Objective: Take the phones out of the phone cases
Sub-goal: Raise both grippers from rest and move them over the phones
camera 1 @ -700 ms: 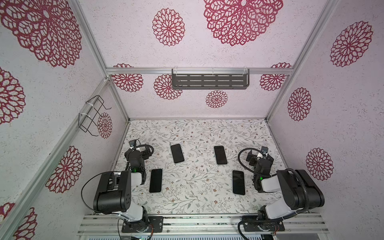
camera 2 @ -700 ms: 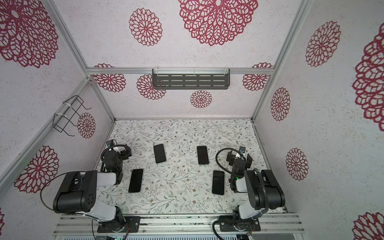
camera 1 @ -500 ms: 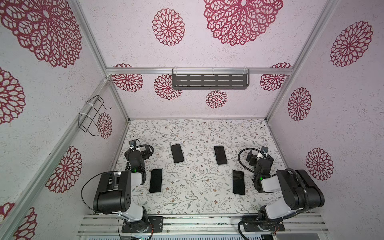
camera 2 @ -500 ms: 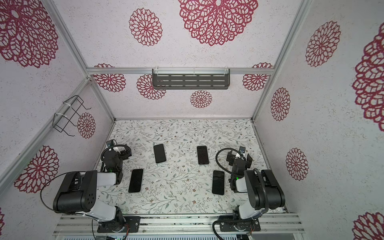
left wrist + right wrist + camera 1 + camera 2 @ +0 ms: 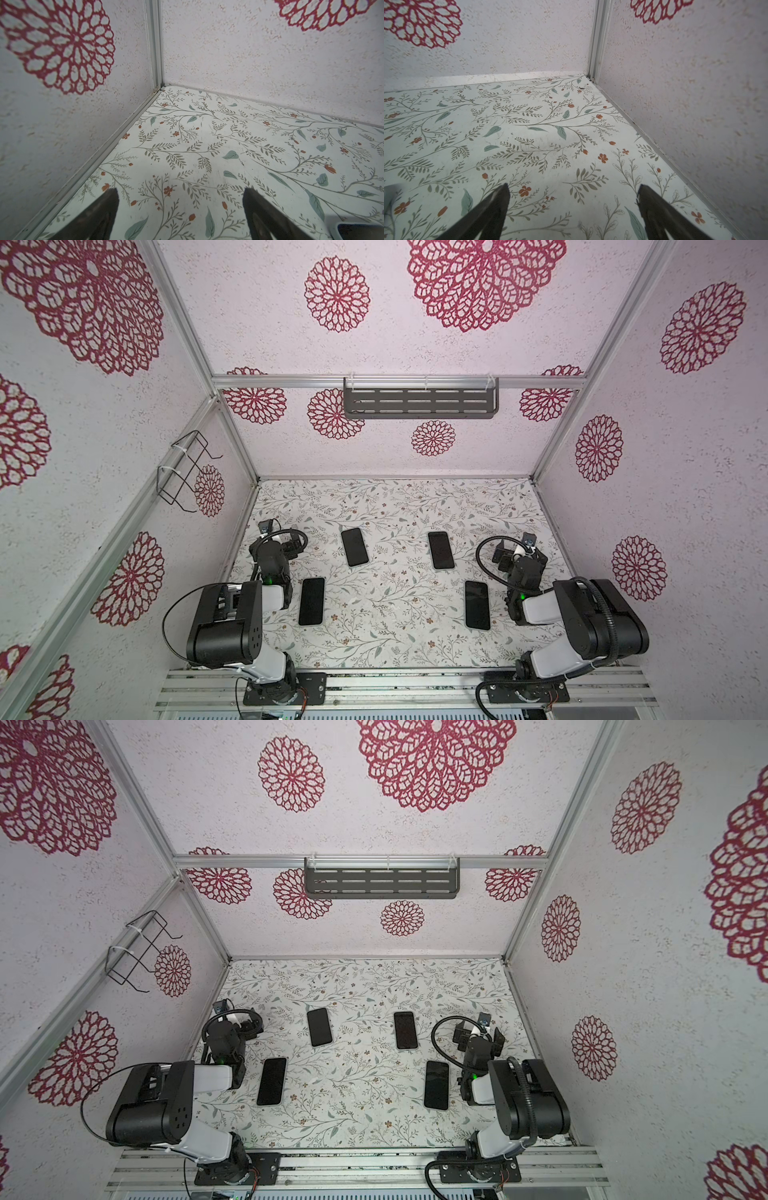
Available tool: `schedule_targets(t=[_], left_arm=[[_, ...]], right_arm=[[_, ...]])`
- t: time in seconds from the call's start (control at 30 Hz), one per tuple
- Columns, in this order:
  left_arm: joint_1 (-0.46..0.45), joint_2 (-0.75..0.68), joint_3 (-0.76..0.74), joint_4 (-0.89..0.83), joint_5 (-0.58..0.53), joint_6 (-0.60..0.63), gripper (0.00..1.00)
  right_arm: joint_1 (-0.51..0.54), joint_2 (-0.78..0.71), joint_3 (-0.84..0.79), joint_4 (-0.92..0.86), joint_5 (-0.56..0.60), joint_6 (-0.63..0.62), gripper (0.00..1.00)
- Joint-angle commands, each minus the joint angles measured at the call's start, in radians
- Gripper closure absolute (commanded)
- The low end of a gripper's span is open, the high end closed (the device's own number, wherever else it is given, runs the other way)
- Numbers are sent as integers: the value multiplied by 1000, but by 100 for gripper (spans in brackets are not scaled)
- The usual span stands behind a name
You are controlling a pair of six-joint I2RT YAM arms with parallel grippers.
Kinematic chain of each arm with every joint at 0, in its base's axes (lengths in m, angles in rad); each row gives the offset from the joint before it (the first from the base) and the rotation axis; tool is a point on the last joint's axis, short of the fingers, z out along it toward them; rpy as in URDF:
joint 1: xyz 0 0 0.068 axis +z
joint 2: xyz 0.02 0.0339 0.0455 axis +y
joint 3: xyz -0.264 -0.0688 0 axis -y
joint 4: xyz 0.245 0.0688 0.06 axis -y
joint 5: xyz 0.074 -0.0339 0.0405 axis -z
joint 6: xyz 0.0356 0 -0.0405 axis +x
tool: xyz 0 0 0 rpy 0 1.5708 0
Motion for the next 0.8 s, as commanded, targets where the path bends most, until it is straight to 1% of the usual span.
schedule_targets(t=[0.0,0.27,0.33,0.37,0.4,0.43,0.47,0.5,0.57,0.67,0.73,0.77], left_arm=[[7,8,17,-3,33,16,3],[11,7,16,-5,43,14,3],[-2,-17,-1,14,14,17,3],[-20,-57,-10,-3,-15,29,3],[-42,-101,-11,-38,-60,41,3],[-72,-161,3,-119,-118,47,3],[-95,-233,29,-230,-161,39,3],[-111,-285,57,-328,-185,14,3],[-140,-387,122,-528,-222,-72,3],[-174,-490,216,-769,-186,-182,3],[-187,-518,289,-918,-119,-273,3],[-203,-522,333,-1003,-110,-320,3]], right_arm=[[4,-7,3,35,16,10,1],[3,-8,0,39,16,8,1],[16,-43,-3,15,20,-3,1],[28,-71,-14,24,11,-31,1],[63,-109,-8,-15,96,-45,1],[94,-169,22,-123,163,-48,1],[102,-236,66,-285,169,-26,1],[101,-290,114,-448,161,16,1],[102,-390,209,-756,110,107,1],[106,-523,281,-1023,16,188,1],[107,-594,340,-1203,-46,237,1],[107,-620,377,-1304,-73,276,1]])
